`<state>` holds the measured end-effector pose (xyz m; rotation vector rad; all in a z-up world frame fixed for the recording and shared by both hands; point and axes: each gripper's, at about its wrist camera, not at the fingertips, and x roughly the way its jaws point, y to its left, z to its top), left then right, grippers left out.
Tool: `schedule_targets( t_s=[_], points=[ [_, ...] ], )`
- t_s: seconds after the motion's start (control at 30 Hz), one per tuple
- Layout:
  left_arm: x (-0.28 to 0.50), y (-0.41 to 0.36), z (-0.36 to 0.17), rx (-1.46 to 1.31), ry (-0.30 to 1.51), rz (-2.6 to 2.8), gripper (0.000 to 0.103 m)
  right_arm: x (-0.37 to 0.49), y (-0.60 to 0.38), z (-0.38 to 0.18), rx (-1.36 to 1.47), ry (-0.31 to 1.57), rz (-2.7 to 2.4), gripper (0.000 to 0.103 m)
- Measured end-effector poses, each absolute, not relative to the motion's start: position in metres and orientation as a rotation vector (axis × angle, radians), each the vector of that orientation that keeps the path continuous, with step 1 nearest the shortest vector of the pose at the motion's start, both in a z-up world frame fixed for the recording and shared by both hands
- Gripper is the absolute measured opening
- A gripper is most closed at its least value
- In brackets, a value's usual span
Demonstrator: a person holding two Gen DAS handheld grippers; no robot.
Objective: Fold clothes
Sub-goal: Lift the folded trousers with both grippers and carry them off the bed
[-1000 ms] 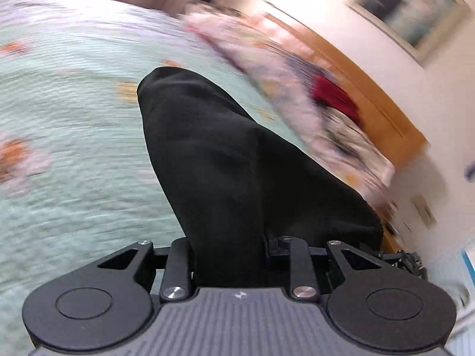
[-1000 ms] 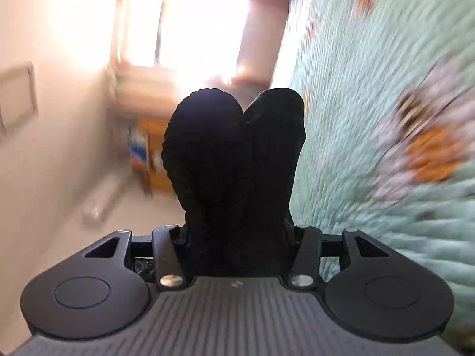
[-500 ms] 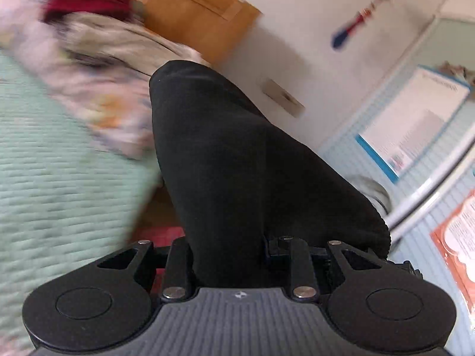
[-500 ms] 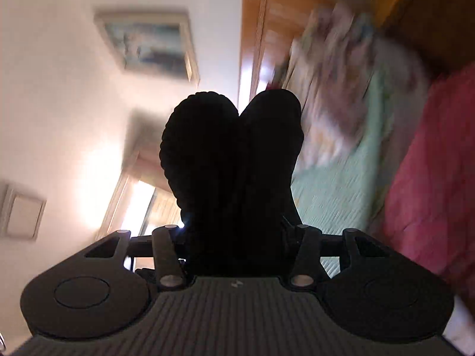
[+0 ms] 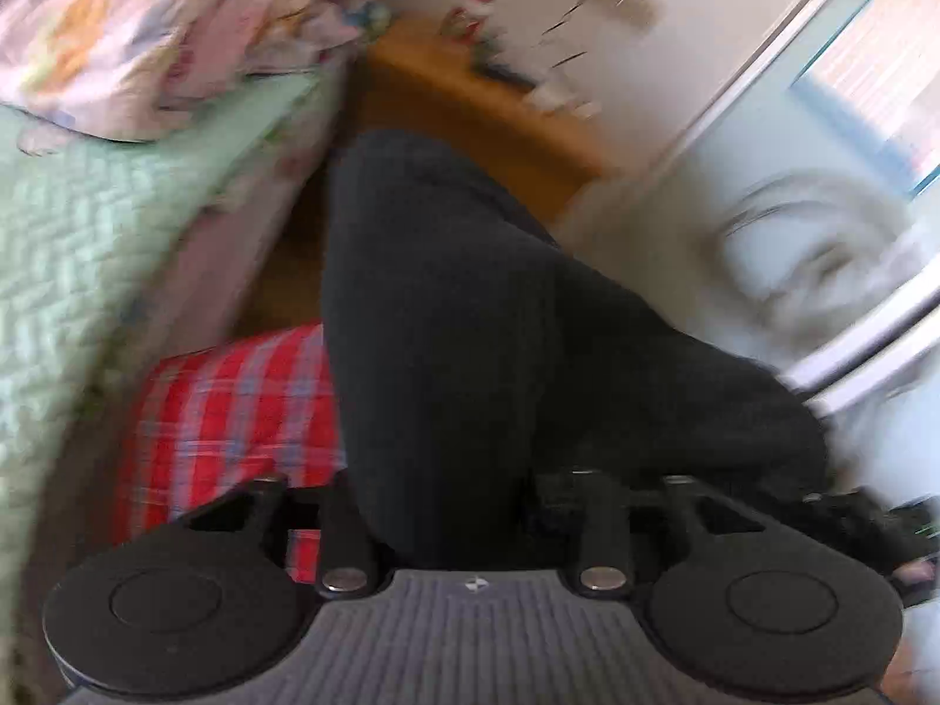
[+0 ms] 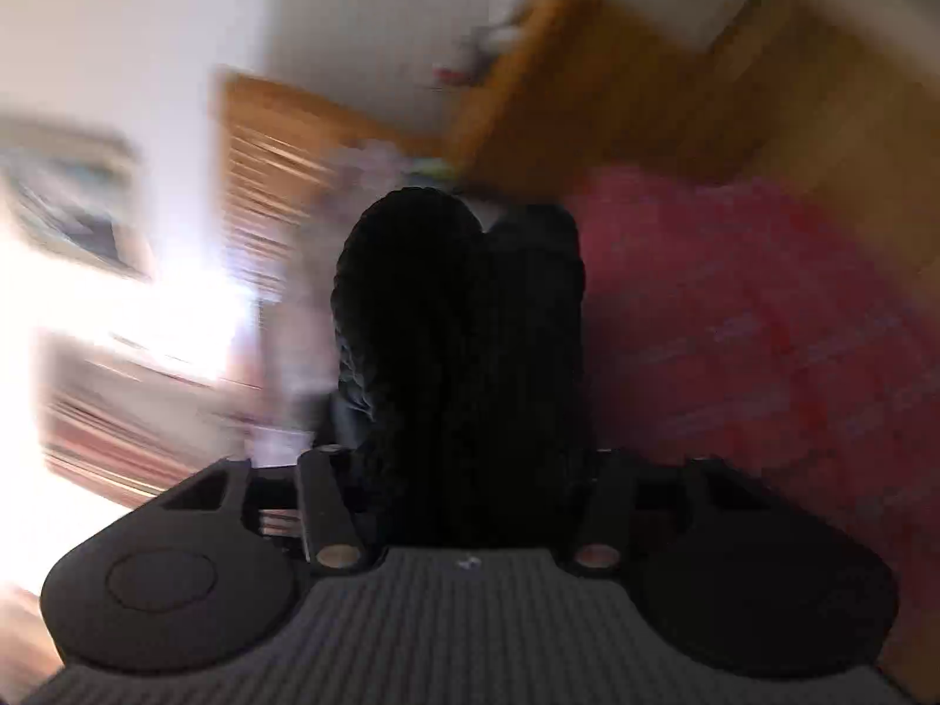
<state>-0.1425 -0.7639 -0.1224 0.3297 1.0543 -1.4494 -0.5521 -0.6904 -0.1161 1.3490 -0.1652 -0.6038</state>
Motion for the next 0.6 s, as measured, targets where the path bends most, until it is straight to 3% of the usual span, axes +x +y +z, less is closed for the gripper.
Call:
schedule_targets(
  t_s=[0.07, 0.1, 0.23, 0.37, 0.6],
  points=[
    [-0.141, -0.763, -0.127, 0.322, 1.067, -1.396, 0.094, -0.552, -0.698, -0.128, 1.333, -0.118, -0.669, 0.065],
    [-0.141, -0.762, -0.126, 0.329, 1.064, -1.38, 0.098, -0.551, -0.701, -0.134, 1.325, -0.094, -0.701, 0.066],
    [-0.138, -0.753, -0.11, 0.3, 1.014, -1.302, 0.097, -0.553, -0.701, -0.131, 1.332, -0.08, -0.788, 0.072],
    [-0.106, -0.722, -0.081, 0.084, 0.923, -1.097, 0.098, -0.572, -0.684, -0.112, 1.334, -0.179, -0.971, 0.084],
    [-0.121, -0.691, -0.052, -0.011, 0.906, -1.365, 0.097, -0.546, -0.679, -0.038, 1.111, -0.268, -0.75, 0.084]
  ],
)
